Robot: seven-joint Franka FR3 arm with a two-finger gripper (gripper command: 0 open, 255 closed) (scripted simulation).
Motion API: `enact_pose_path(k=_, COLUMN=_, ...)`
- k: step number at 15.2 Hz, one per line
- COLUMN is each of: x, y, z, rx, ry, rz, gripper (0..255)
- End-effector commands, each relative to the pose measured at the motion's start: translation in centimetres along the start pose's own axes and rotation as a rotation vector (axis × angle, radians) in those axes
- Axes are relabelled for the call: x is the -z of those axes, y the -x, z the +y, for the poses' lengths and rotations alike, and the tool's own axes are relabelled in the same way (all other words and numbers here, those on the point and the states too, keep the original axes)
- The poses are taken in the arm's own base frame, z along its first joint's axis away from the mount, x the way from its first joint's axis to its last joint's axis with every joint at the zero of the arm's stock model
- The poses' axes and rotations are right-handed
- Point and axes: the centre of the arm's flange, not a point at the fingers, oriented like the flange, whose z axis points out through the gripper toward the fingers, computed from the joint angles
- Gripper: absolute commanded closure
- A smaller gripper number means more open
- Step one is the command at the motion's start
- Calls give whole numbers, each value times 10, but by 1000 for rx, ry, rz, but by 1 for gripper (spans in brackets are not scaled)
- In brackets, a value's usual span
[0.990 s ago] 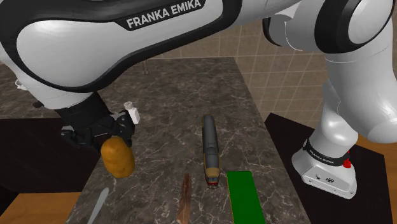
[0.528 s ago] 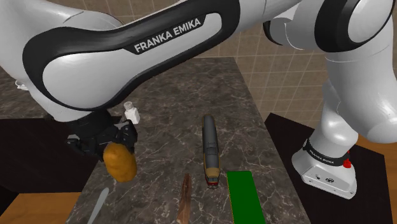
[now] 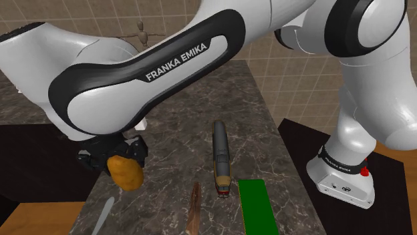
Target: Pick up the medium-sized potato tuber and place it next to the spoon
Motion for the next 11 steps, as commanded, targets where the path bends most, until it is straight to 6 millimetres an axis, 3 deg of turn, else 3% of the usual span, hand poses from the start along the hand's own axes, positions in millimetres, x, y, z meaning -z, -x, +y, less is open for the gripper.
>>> enact_pose_path(k=1, x=-15, y=2, z=2, rx=3, ry=20, rz=-4, gripper=255)
enact_pose_path(k=6, x=-15, y=2, z=2, rx=3, ry=20, rz=-4, gripper=255)
enact_pose_path(k=7, x=-16, y=4, z=-1, rx=3, ry=20, rz=-4, gripper=0)
enact_pose_path(k=11, x=-13, y=1, z=-4, rx=3, ry=20, rz=-4, gripper=0)
